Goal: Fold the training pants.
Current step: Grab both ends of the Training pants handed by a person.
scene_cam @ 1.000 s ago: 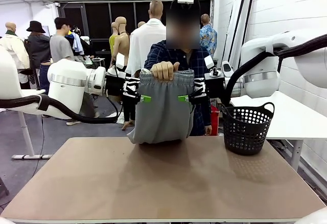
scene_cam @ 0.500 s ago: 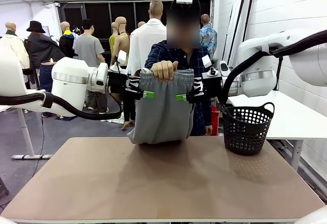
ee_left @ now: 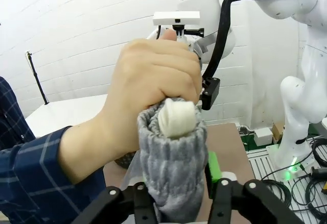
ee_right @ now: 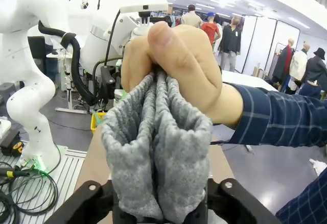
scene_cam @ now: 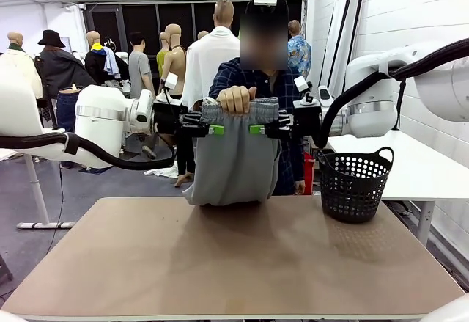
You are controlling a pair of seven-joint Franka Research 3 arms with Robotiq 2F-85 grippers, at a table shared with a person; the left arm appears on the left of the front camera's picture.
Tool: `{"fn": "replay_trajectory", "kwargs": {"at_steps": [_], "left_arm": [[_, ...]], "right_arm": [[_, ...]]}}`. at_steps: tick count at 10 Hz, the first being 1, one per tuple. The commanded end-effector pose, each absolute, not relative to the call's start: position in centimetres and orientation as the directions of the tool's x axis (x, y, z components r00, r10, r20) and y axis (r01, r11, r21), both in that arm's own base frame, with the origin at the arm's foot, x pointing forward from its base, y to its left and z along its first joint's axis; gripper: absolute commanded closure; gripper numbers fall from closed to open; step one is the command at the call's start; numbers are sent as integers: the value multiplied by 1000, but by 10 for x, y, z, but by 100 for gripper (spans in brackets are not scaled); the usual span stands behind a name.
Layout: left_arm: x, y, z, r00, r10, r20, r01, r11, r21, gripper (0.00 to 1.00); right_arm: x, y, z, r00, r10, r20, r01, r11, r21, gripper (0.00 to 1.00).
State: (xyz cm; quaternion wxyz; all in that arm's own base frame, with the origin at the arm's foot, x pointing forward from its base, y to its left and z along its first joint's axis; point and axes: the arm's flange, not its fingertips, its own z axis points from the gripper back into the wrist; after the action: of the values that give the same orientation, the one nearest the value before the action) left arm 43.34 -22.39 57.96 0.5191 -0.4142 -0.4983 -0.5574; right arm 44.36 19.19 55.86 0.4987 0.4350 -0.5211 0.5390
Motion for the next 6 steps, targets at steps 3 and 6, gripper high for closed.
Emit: {"fn": "replay_trajectory", "kwargs": {"at_steps": [3, 6], "left_arm": [[443, -220, 581, -66, -136, 988, 995, 71, 76, 100], [453, -216, 572, 0, -133, 991, 996, 89, 12, 100]], "right_arm": [[448, 190, 569, -62, 56, 996, -998, -34, -61, 100], [448, 193, 562, -9, 79, 997, -998, -66, -3, 100]]}}
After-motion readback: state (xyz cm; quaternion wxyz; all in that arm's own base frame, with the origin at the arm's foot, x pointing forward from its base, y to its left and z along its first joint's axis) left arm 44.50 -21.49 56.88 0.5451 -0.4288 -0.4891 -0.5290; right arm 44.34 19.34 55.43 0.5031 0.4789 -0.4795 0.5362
